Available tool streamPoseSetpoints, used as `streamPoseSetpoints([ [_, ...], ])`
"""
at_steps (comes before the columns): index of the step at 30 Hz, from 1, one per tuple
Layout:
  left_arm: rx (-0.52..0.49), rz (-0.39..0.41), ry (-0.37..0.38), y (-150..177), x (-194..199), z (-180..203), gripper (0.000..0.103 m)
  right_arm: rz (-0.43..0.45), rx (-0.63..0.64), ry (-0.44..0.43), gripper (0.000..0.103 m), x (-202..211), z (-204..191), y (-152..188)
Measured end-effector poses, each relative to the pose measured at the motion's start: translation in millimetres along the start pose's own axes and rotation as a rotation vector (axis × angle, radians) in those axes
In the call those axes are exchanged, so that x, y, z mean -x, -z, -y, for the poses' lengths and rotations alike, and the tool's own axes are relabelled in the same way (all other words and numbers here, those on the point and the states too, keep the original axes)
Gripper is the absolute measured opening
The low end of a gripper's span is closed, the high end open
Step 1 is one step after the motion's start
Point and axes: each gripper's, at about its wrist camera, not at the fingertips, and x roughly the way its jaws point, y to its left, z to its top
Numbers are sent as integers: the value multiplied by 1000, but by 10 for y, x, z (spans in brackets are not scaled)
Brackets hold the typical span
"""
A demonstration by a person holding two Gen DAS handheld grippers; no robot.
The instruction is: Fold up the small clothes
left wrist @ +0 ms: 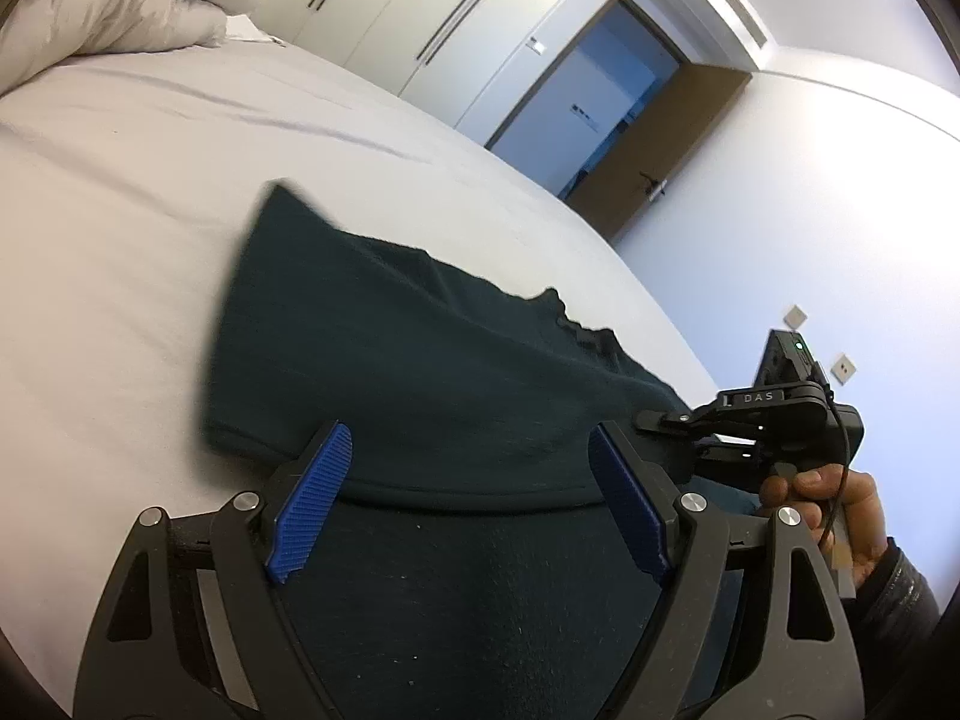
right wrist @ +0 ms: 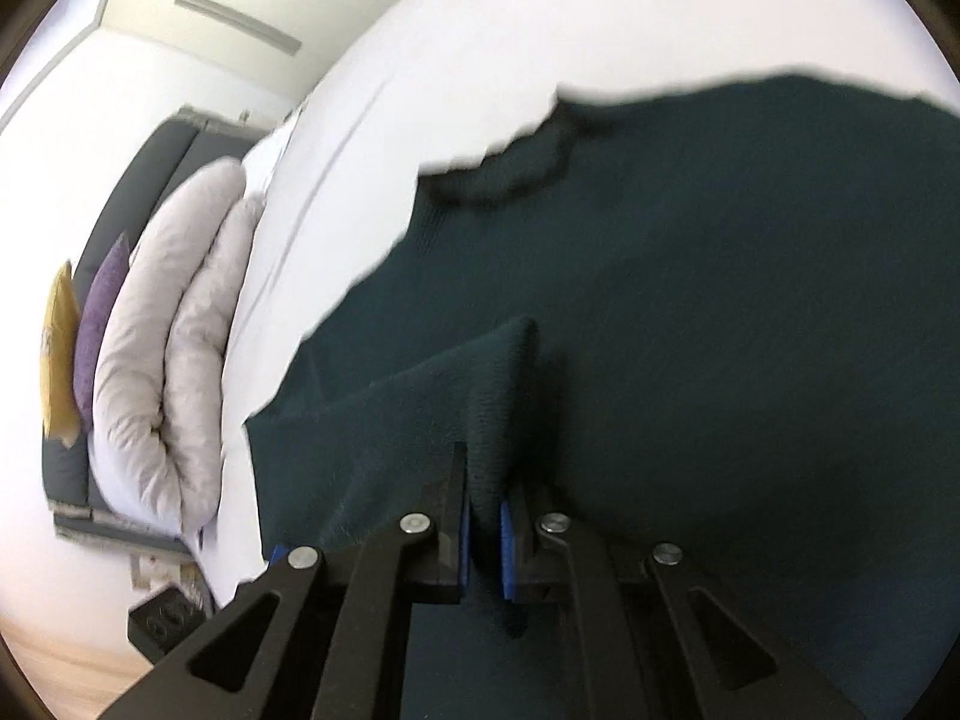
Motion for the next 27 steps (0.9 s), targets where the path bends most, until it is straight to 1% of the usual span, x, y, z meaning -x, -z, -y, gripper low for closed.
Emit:
streamPoseSetpoints([
  [4, -5, -2, 2, 4, 2, -3, 81, 63, -46, 25, 8, 247, 232, -159],
  [8, -3, -1, -6, 2, 8, -26, 81, 80, -97, 34, 8, 379, 484, -173],
  [12, -5, -2, -6, -9, 6, -30, 81, 92, -142, 26, 8, 418, 635, -136],
  [15, -5, -4, -9, -42, 29, -43, 81, 93, -130, 45, 8, 392, 599, -146],
  [17, 0, -3, 3, -85, 83, -24, 81, 87, -102, 79, 8, 364, 557, -148],
  [20, -4, 43, 0, -196, 278, 28, 81, 87, -75, 110, 8, 352, 538, -171],
  [21, -9, 67, -21, -248, 344, 35, 81, 90, -70, 114, 8, 355, 529, -189],
  [23, -21, 83, -94, -356, 411, 54, 81, 88, -74, 110, 9, 351, 541, -208],
  [24, -30, 87, -109, -421, 413, 66, 81, 85, -77, 108, 9, 340, 555, -207],
  [27, -136, 60, -209, -612, 258, 257, 81, 78, -74, 100, 9, 306, 587, -172],
])
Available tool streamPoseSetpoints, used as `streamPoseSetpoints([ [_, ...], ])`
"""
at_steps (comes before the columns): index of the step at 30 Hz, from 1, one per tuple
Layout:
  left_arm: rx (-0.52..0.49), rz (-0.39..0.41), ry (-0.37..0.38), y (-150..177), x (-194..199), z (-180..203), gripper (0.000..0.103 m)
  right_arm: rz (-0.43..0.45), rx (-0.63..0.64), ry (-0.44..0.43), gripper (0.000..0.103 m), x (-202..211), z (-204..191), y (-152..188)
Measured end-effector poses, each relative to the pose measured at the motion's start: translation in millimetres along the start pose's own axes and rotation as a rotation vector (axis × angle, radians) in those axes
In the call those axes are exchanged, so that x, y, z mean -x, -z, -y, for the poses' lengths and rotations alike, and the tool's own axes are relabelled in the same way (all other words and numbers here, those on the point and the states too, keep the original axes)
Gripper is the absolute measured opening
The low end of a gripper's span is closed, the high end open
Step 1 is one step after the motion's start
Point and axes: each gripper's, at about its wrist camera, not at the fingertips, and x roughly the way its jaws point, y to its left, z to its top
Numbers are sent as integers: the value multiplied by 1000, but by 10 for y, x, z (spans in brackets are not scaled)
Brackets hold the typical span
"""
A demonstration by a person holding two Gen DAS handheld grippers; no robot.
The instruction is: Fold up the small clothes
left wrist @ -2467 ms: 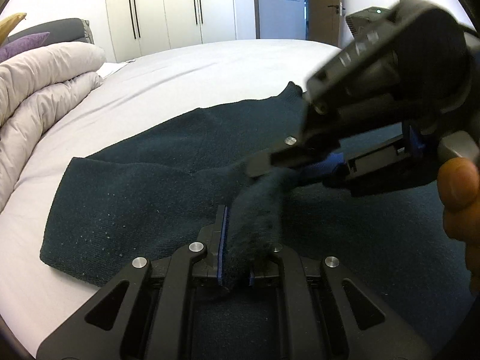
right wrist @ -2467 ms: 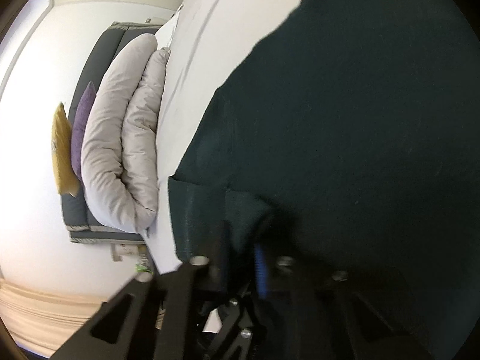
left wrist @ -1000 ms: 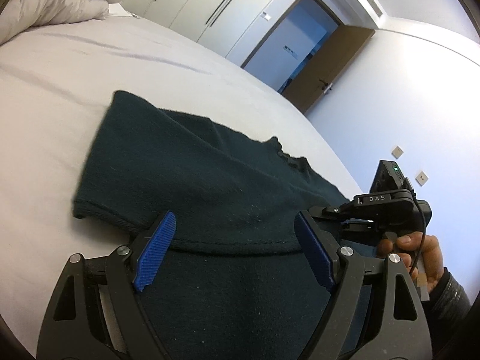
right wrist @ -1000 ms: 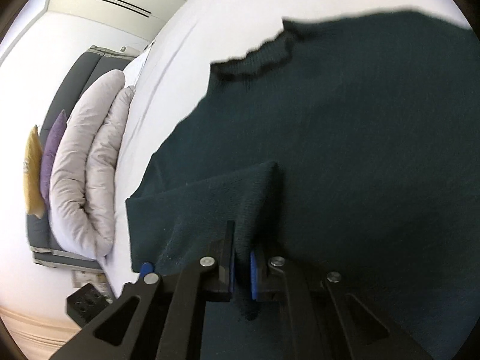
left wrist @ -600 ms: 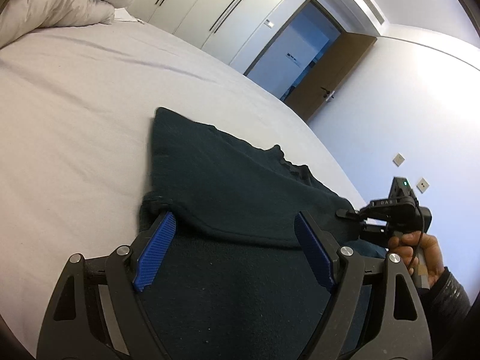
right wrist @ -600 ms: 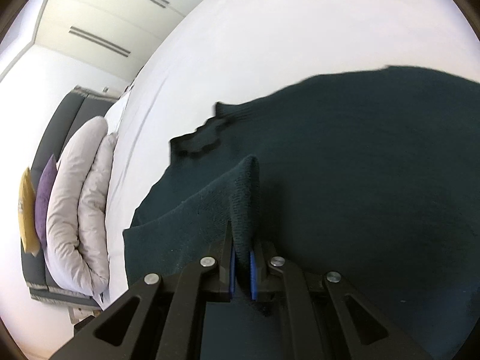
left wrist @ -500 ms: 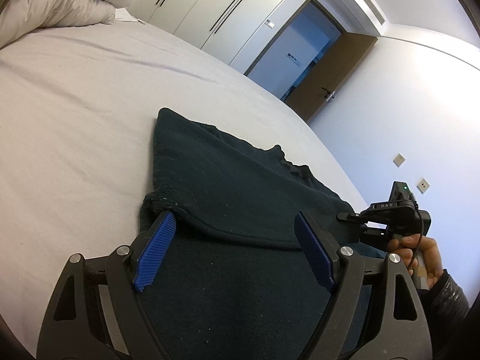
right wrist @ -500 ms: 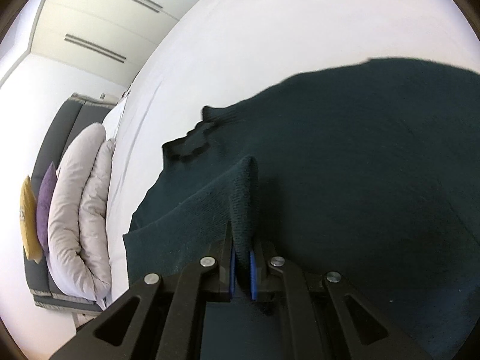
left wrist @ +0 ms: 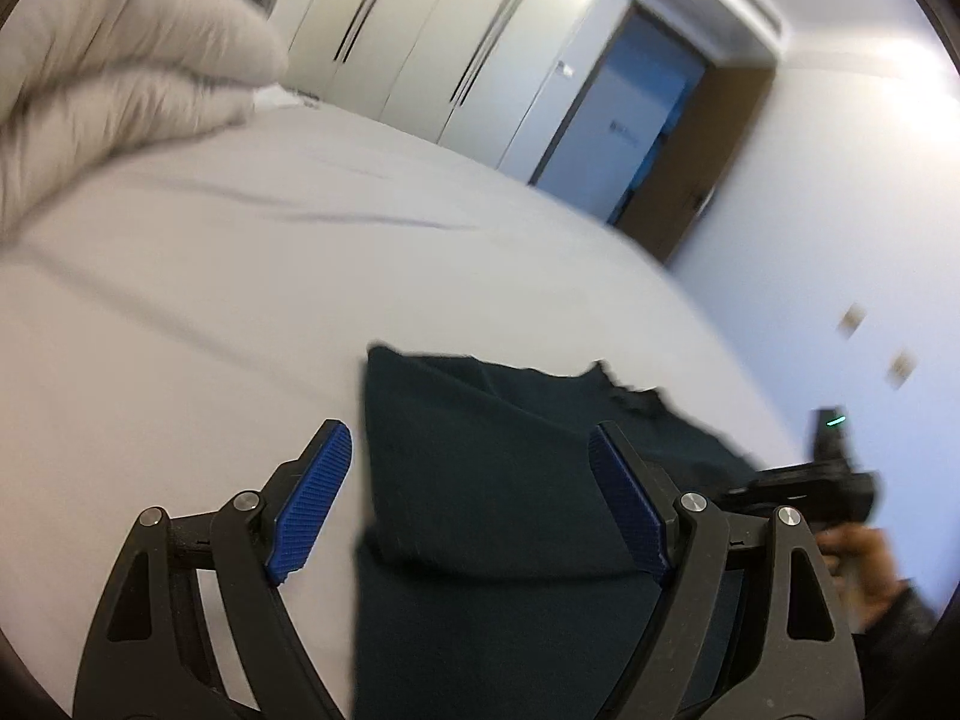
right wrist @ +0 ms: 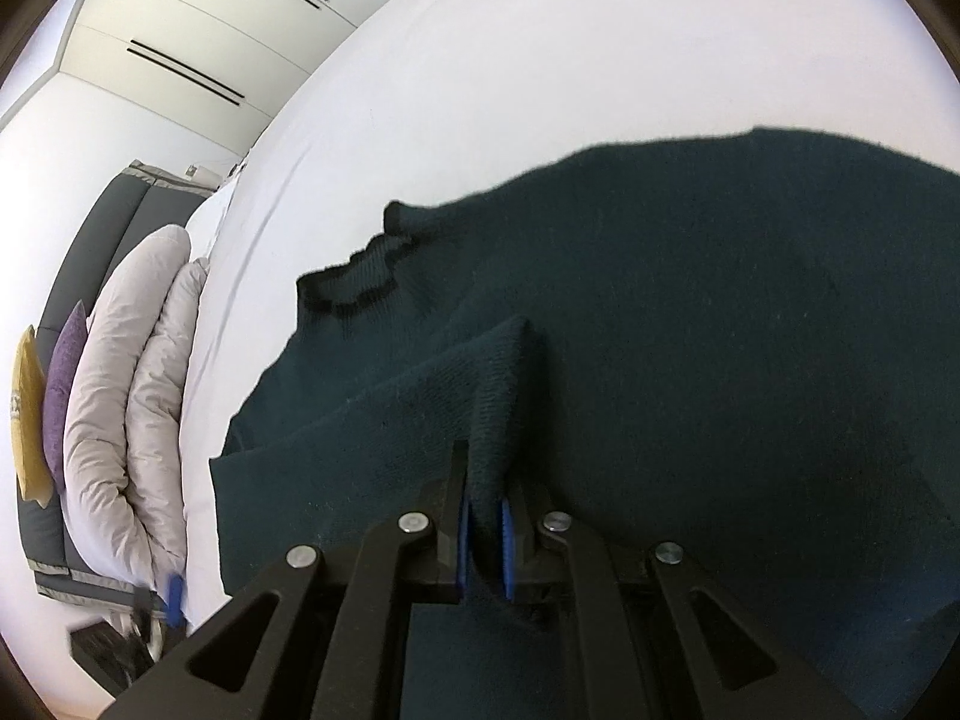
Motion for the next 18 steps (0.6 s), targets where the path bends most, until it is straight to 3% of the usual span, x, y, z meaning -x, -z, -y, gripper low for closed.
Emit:
streamPoseSetpoints([
  [5, -213, -97, -83, -44, -421, 452, 76, -4, 10, 0, 10, 12, -28, 23],
  [7, -275, -181, -155, 37, -691, 505, 55, -7, 15, 5, 11, 21, -37, 22],
  [8, -286, -227, -173, 85, -802, 493, 50, -9, 8, 0, 12, 30, -24, 21],
  [9, -289, -270, -193, 142, -909, 445, 33, -11, 1, -9, 12, 36, -6, 19],
  [10, -286, -301, -220, 194, -997, 364, 32, -11, -6, -19, 12, 47, 22, 20],
  [18, -140, -270, -75, 167, -924, -7, 34, 18, -69, -62, 12, 193, 247, 134],
])
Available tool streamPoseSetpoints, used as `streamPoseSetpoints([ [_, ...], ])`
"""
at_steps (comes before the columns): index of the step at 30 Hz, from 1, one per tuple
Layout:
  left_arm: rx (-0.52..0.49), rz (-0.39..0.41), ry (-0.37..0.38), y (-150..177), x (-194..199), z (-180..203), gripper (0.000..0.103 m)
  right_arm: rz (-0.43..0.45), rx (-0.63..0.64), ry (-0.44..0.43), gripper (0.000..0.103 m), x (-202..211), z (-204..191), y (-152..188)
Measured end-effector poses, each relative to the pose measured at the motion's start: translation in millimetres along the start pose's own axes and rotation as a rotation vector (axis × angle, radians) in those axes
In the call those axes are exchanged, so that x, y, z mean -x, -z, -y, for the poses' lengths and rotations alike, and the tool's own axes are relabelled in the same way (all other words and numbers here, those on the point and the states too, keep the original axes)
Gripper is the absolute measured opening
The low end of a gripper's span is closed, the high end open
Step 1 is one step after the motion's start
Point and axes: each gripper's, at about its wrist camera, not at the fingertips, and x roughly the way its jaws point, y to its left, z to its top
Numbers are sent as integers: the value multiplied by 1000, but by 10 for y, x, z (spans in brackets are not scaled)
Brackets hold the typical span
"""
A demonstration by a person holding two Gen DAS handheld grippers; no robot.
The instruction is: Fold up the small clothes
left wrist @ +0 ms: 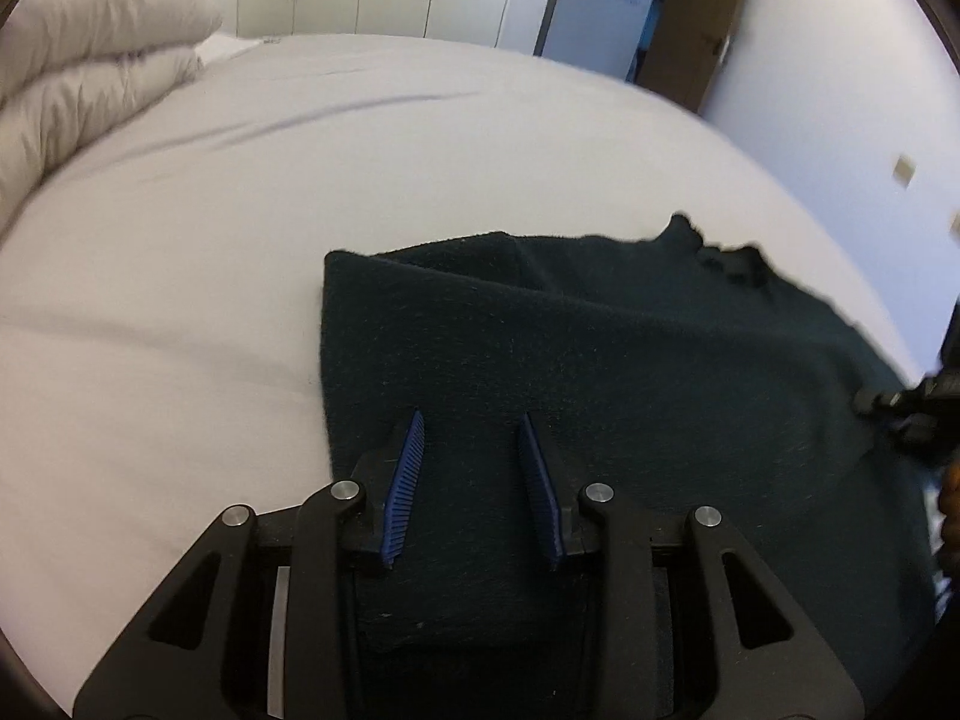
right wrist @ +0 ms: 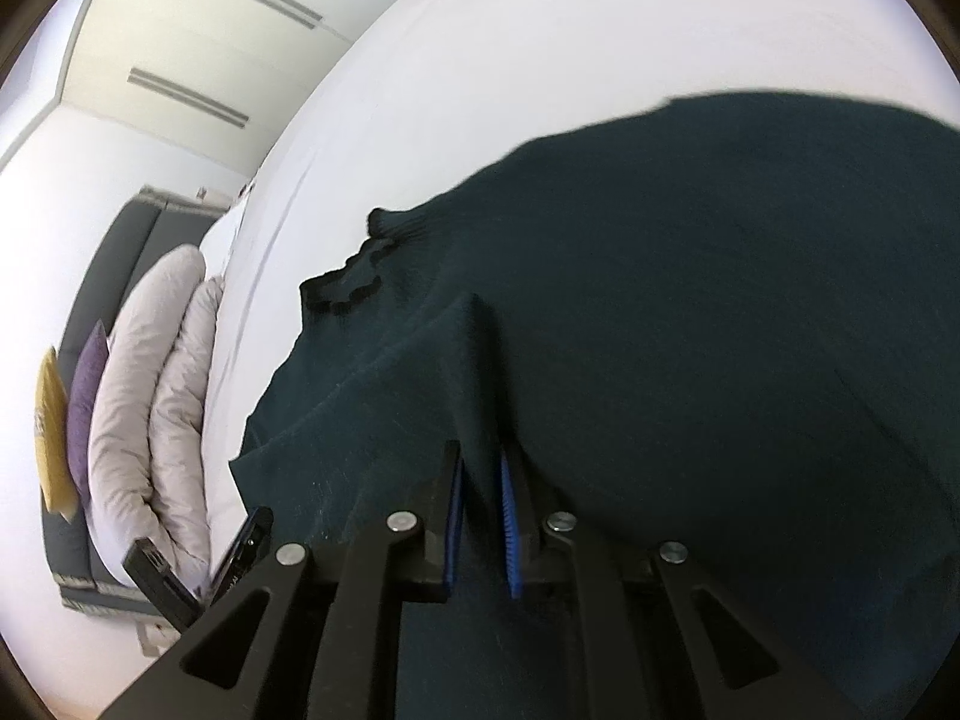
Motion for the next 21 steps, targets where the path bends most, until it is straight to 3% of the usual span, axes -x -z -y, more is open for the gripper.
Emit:
streamPoseSetpoints([
  [6, 28, 4, 35, 25, 35, -51, 33, -4, -14, -30, 25, -47, -45, 56],
  [7, 27, 4, 34, 29, 41, -48, 33, -5, 21, -4, 25, -64, -103, 65],
  [9, 27, -2, 34, 19, 25, -52, 33, -9, 92, 69, 10, -89, -214, 86],
  [12, -10, -34, 15, -10, 17, -39, 33, -3, 28, 47, 8, -34, -129, 70],
  [17, -156, -85, -32, -2, 3, 70, 34, 1, -20, 12, 8, 116, -112, 179],
  [21, -151, -93, -14, 8, -30, 28, 34, -36, -43, 3, 7, -94, 54, 118],
])
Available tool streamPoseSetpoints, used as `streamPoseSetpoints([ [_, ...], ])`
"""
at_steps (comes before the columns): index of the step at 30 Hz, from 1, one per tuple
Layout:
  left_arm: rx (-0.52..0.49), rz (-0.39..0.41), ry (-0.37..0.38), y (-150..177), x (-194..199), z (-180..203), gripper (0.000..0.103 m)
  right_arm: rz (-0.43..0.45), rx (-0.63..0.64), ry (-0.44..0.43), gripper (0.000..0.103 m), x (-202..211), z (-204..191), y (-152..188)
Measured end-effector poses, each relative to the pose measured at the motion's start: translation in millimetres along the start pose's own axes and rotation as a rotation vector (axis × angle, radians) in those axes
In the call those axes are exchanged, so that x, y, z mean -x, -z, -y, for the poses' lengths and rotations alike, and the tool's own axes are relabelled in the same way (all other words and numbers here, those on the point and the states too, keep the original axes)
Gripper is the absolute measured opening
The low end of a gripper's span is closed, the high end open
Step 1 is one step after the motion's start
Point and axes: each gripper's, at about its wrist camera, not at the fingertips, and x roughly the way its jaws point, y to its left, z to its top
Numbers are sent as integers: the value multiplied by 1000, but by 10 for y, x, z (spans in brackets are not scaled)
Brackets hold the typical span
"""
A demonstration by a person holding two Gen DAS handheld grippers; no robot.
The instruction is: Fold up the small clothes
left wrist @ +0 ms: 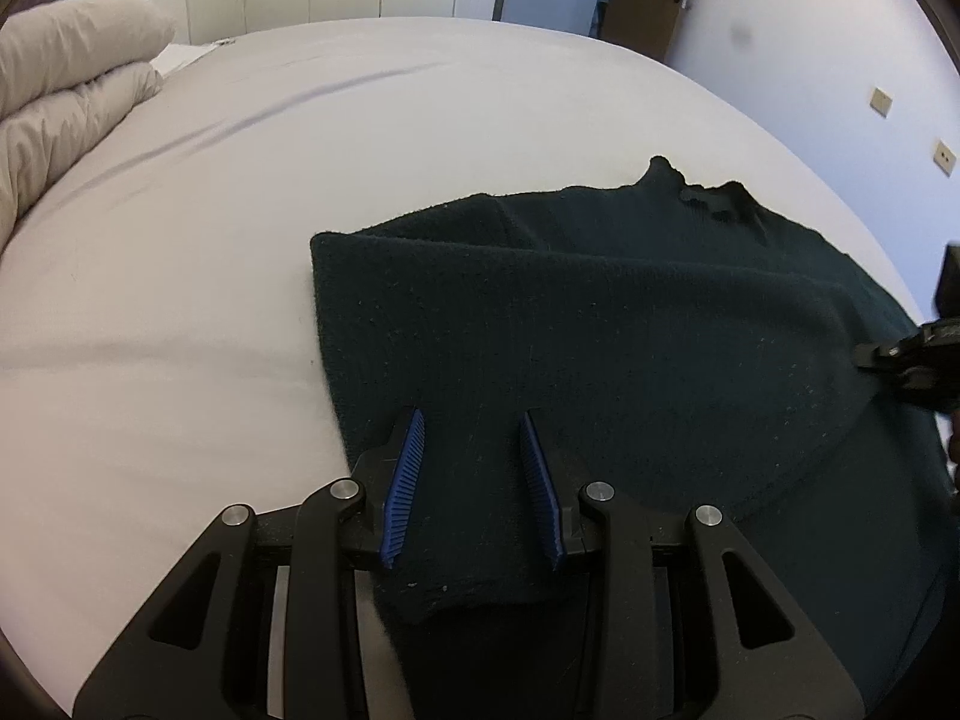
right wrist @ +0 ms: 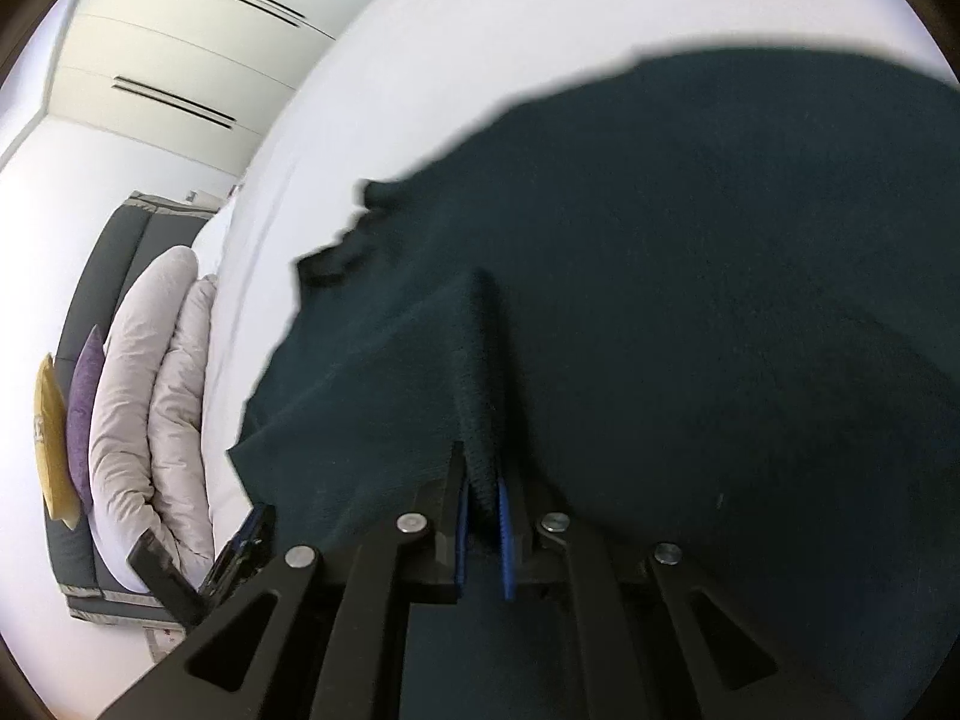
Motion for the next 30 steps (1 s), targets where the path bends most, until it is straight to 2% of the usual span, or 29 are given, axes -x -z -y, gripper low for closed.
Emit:
streamPoseSetpoints([
  [2, -6, 8, -8, 20, -6, 14, 34, 17, -21, -47, 8, 37, 57, 7],
  [3, -11, 10, -14, 31, -14, 28, 34, 31, -19, -37, 9, 81, 40, 31],
  [5, -20, 17, -28, 46, -24, 53, 34, 111, 9, 61, 18, 255, -57, 89],
  [7, -26, 22, -39, 56, -30, 75, 34, 210, 76, 126, 19, 435, -263, 145],
  [8, -31, 24, -46, 59, -32, 87, 34, 223, 103, 104, 19, 461, -347, 160],
  [10, -40, 27, -59, 71, -37, 118, 34, 201, 174, -13, 19, 401, -610, 201],
  [13, -50, 29, -72, 80, -44, 139, 34, 82, 248, -178, 19, 11, -918, 265],
  [15, -50, 31, -72, 86, -44, 136, 34, 32, 260, -203, 25, -253, -949, 278],
  [16, -49, 29, -71, 86, -45, 137, 34, 10, 250, -184, 30, -409, -912, 270],
  [17, -48, 29, -69, 85, -44, 131, 34, -3, 221, -146, 23, -528, -824, 257],
  [18, -48, 29, -69, 85, -44, 129, 34, -1, 181, -149, 13, -584, -700, 237],
  [19, -49, 30, -70, 87, -42, 131, 34, 24, 113, -196, 0, -563, -505, 183],
  [20, -50, 31, -72, 89, -40, 135, 34, 50, 65, -221, 0, -520, -365, 148],
  [21, -52, 32, -74, 90, -41, 137, 34, 88, 6, -287, 0, -419, -167, 100],
  [22, -53, 32, -75, 89, -41, 140, 34, 119, -18, -305, 0, -322, -37, 71],
  [24, -57, 32, -80, 84, -43, 145, 34, 226, -55, -226, 0, -30, 247, 2],
  [26, -62, 30, -86, 74, -47, 155, 34, 316, -154, -157, 0, 296, 605, -57],
  [27, -63, 29, -86, 69, -47, 154, 34, 359, -203, -146, 2, 485, 770, -56],
  [28, -61, 30, -83, 62, -42, 150, 34, 395, -231, -143, 9, 697, 888, -37],
  [29, -54, 31, -72, 50, -25, 134, 34, 425, -237, -146, 32, 908, 955, 15],
  [30, -45, 32, -62, 35, 0, 115, 34, 458, -235, -150, 45, 1120, 1006, 93],
])
